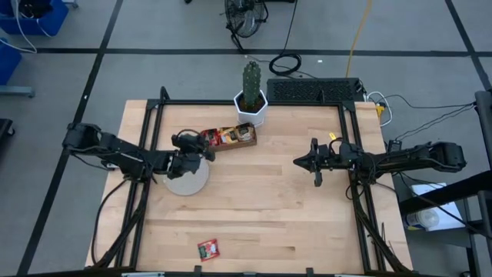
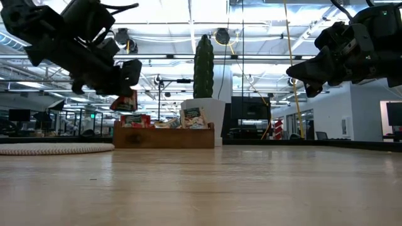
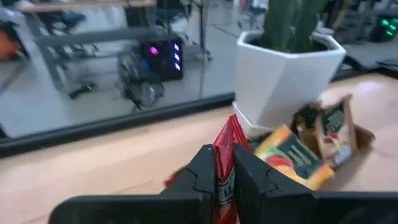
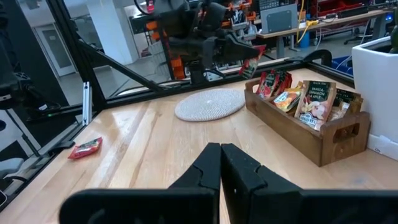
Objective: Pick & Place Tea
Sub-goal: Put the red tea bag into the left section of the wooden organizer
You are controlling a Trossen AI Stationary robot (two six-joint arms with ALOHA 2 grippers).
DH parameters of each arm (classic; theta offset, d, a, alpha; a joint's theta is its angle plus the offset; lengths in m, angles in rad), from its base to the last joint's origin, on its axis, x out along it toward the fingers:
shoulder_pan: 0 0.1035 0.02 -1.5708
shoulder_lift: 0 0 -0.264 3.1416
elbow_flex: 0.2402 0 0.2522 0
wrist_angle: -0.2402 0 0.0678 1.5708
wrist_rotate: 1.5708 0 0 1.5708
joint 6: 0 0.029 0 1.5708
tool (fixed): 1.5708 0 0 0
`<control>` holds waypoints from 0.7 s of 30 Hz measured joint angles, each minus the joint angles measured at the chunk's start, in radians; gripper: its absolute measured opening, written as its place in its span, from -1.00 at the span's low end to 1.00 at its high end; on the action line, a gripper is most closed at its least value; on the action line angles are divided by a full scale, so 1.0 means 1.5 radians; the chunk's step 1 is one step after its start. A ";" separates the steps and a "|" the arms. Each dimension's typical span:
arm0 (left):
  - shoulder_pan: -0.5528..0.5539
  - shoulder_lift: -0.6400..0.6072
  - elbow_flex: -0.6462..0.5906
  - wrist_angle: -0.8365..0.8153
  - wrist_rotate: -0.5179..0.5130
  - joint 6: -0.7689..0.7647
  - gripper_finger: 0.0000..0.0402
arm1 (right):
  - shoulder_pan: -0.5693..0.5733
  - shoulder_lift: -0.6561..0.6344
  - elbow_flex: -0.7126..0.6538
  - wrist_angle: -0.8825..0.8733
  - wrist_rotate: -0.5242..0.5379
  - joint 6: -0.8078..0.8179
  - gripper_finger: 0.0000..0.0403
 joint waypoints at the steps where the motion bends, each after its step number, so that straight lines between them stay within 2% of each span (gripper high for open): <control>1: 0.008 0.000 0.000 0.005 0.020 0.003 -0.85 | 0.000 0.000 0.000 0.000 0.000 0.000 -1.00; 8: 0.049 0.050 0.001 0.126 0.076 0.079 -0.85 | 0.000 0.000 0.000 0.000 0.000 0.000 -1.00; 12: 0.070 0.107 0.001 0.171 0.101 0.078 -0.83 | 0.000 0.000 0.000 0.000 0.000 0.000 -1.00; 21: 0.080 0.206 0.001 0.294 0.105 0.135 -0.83 | 0.000 0.000 0.000 0.000 0.000 0.000 -1.00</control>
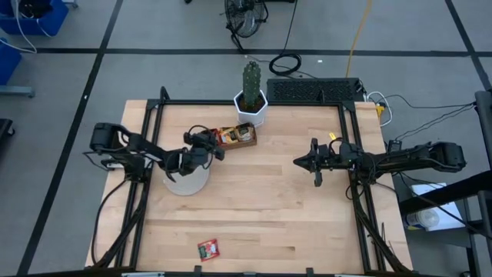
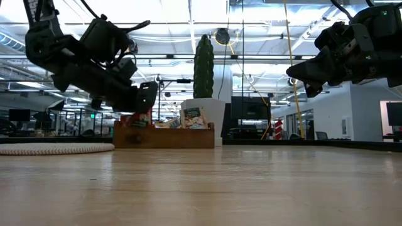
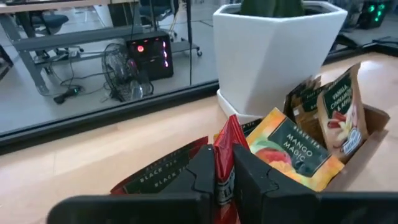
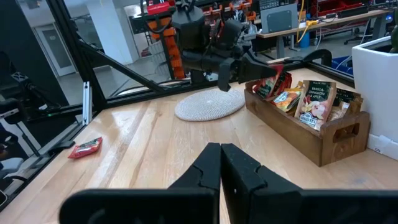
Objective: Pick & Place Tea
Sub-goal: Put the red tea bag into the left section of the wooden organizer
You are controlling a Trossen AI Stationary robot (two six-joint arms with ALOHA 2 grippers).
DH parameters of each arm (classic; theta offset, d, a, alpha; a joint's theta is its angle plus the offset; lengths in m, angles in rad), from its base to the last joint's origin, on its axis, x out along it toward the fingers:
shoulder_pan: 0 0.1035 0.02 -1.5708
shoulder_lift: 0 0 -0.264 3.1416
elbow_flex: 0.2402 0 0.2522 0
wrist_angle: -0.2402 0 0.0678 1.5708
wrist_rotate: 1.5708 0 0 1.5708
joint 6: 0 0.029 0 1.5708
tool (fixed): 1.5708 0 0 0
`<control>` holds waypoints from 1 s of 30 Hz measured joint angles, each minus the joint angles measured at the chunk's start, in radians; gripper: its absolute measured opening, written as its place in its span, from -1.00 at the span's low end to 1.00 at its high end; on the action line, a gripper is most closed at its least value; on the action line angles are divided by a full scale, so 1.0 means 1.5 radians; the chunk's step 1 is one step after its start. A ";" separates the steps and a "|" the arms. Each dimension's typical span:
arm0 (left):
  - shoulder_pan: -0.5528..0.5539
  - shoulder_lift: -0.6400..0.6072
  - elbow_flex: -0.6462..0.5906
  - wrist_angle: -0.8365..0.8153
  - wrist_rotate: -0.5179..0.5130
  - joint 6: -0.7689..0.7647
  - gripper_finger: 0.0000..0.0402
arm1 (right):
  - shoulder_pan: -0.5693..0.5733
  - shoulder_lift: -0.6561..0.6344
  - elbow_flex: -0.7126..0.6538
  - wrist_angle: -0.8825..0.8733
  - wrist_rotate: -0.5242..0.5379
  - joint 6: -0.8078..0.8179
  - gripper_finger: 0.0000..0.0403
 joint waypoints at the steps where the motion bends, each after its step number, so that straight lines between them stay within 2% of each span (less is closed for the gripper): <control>1: 0.000 0.004 0.000 0.004 0.000 0.000 -0.81 | 0.000 0.000 0.000 0.000 0.000 0.000 -1.00; 6: -0.004 0.005 0.000 -0.001 -0.010 0.044 -0.73 | 0.000 0.000 0.000 0.000 0.000 0.000 -1.00; 10: -0.015 -0.003 0.001 0.008 -0.047 0.107 -0.83 | 0.000 0.000 0.000 0.000 0.000 0.000 -1.00; 14: -0.018 -0.002 0.001 0.003 -0.044 0.134 -0.84 | 0.000 0.000 0.000 0.000 0.000 0.000 -1.00; 21: -0.015 -0.002 0.001 -0.034 -0.035 0.131 -0.50 | 0.000 0.000 0.000 0.000 0.000 0.000 -1.00; 30: -0.008 -0.002 0.001 -0.075 -0.042 0.087 -0.25 | 0.000 0.000 0.000 0.000 0.000 0.000 -1.00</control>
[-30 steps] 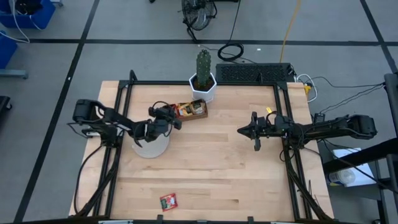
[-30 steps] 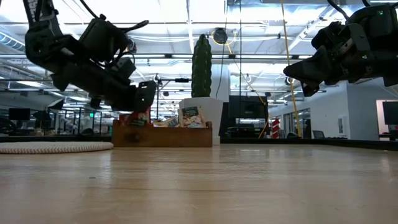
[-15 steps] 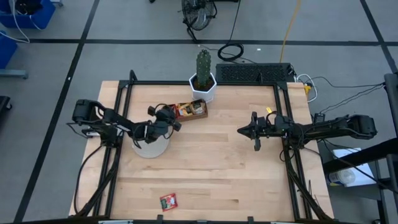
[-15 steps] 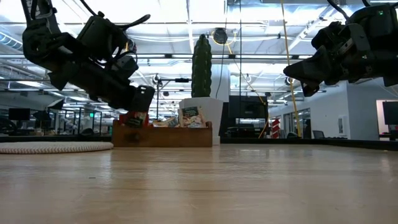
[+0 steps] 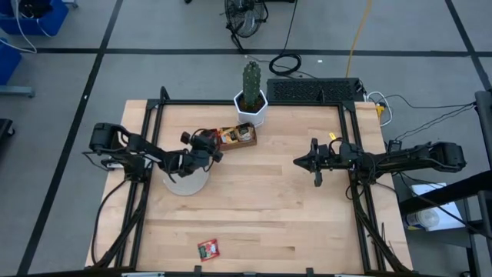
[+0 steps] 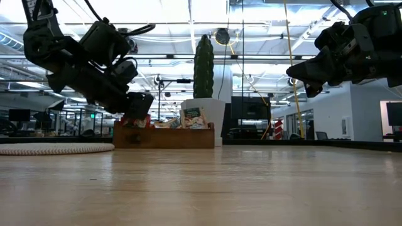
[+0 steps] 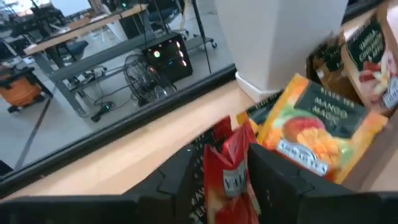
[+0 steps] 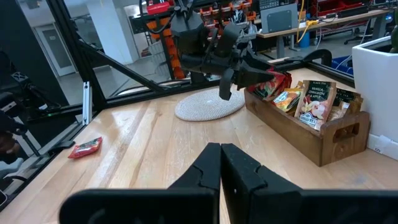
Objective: Pick & Place Tea
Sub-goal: Put the red tea bag into the left section of the wooden organizer
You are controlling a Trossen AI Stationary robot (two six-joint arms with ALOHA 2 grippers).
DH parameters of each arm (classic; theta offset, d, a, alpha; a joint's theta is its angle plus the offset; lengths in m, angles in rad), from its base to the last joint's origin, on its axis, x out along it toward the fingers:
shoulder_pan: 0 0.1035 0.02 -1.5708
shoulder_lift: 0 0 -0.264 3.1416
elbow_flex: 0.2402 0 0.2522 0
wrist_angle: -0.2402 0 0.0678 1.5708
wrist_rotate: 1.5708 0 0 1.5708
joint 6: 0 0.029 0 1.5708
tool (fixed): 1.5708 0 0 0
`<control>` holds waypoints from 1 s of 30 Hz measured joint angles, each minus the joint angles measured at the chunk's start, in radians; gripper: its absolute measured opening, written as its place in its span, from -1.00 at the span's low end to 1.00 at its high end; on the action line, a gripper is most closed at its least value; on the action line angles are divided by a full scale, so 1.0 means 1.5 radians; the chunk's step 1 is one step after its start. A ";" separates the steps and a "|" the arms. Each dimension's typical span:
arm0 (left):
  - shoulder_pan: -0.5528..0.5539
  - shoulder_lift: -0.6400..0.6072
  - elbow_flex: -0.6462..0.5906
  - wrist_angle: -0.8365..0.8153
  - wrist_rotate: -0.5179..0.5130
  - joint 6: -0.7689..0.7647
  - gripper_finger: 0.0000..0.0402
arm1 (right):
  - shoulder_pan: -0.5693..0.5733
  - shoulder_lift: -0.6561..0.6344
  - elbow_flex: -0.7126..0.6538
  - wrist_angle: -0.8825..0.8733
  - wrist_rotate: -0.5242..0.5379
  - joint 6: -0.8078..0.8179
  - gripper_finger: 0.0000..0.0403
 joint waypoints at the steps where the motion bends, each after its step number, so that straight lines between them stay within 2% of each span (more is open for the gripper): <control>1: -0.002 0.000 0.000 0.008 -0.006 0.008 -0.22 | 0.000 0.000 0.000 0.000 0.000 0.000 -1.00; 9: -0.032 0.000 0.000 0.138 -0.012 0.147 0.14 | 0.000 0.000 0.000 0.000 0.000 0.000 -1.00; 12: -0.043 -0.004 0.000 0.181 -0.005 0.166 0.29 | 0.000 0.000 0.000 0.000 0.000 0.000 -1.00; 14: -0.042 -0.014 0.009 0.163 0.055 0.161 0.35 | 0.000 0.000 0.000 0.000 0.000 0.000 -1.00; 16: -0.035 -0.030 0.037 0.077 0.130 0.117 0.36 | 0.000 0.000 0.000 0.000 0.000 0.000 -1.00; 18: -0.023 -0.040 0.085 -0.067 0.172 0.075 0.28 | 0.000 0.000 0.000 0.000 0.000 0.000 -1.00; 21: -0.010 -0.045 0.176 -0.303 0.205 0.064 -0.01 | 0.000 0.000 0.000 0.000 0.000 0.000 -1.00; 26: 0.007 -0.046 0.301 -0.591 0.306 0.083 -0.82 | 0.000 0.000 0.000 0.000 0.000 0.000 -1.00; 27: 0.012 -0.046 0.315 -0.631 0.321 0.082 -0.90 | 0.000 0.000 0.000 0.000 0.000 0.000 -1.00; 30: 0.034 -0.046 0.337 -0.742 0.389 0.078 -0.94 | 0.000 0.000 0.000 0.000 0.000 0.000 -1.00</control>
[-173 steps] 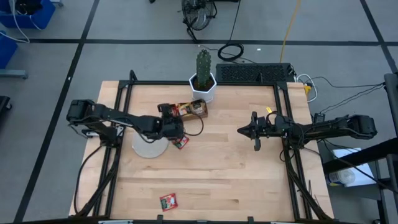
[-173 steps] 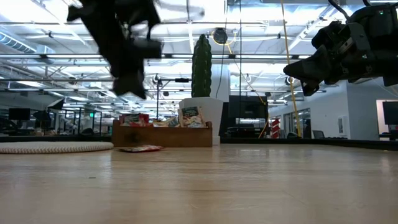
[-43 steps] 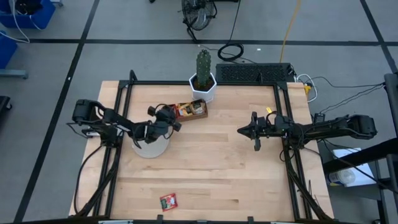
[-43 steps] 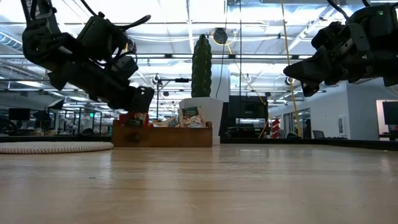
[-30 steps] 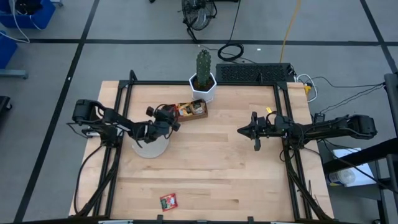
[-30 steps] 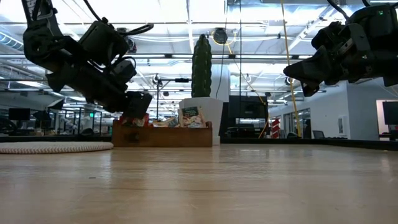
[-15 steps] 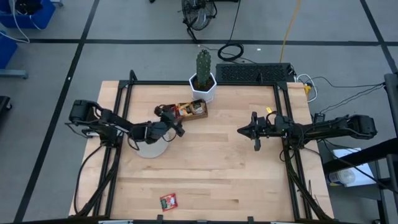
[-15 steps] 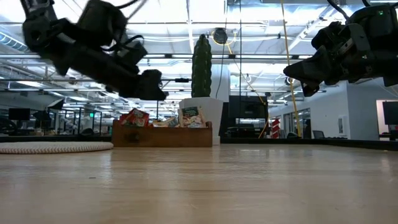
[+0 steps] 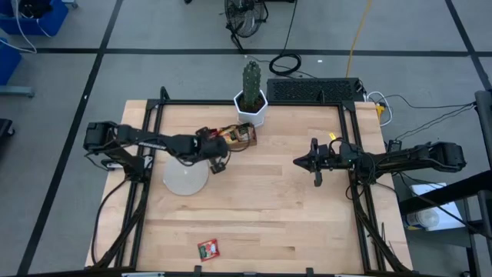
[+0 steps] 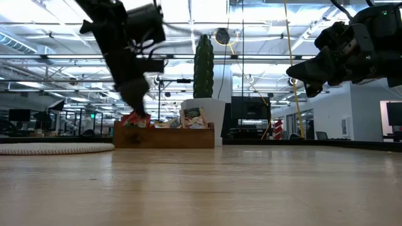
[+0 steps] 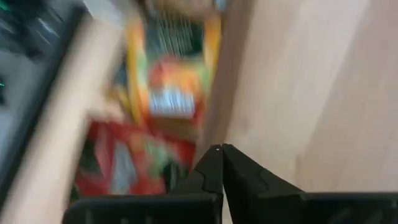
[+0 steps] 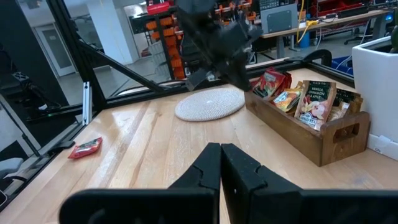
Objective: Pick & Place Tea
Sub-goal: Put the red tea bag into the left section of the wooden organizer
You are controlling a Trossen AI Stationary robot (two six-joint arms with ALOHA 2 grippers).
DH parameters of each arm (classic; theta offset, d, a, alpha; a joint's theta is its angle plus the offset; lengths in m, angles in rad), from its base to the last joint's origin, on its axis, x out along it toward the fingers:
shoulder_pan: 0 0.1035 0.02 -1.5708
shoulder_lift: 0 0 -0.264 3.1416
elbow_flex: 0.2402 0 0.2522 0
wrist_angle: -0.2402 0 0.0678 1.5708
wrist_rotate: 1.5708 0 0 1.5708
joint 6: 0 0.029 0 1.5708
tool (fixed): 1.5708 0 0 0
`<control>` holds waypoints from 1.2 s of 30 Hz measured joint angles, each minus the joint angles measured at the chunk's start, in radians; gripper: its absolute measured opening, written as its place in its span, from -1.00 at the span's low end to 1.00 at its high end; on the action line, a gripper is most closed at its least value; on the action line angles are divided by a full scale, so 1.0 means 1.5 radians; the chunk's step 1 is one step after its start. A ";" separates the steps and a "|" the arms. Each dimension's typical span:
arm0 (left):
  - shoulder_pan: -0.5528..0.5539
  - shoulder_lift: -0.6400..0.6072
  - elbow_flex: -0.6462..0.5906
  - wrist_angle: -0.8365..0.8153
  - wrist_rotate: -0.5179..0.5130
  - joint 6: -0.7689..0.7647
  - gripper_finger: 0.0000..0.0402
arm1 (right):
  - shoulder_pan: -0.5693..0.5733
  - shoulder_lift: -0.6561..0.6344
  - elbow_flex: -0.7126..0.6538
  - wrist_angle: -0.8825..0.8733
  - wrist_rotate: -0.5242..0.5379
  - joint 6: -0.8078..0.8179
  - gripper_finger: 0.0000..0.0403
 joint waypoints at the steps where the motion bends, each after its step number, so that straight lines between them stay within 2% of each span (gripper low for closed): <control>1: 0.009 0.000 0.000 -0.030 0.023 -0.004 -0.96 | 0.000 0.000 0.000 0.000 0.000 0.000 -1.00; 3: 0.028 0.000 -0.012 -0.058 0.044 -0.022 -0.98 | 0.000 0.000 0.000 0.000 0.000 0.000 -1.00; 9: 0.070 -0.001 -0.050 -0.045 0.038 -0.032 -0.98 | 0.000 0.000 0.000 0.000 0.000 0.000 -1.00; 28: 0.087 -0.044 -0.050 -0.027 0.033 0.024 -0.99 | 0.000 0.000 0.000 0.002 0.000 0.000 -1.00; 36: 0.129 -0.047 -0.060 -0.036 0.032 0.016 -0.99 | 0.000 0.000 0.000 0.000 0.000 0.000 -1.00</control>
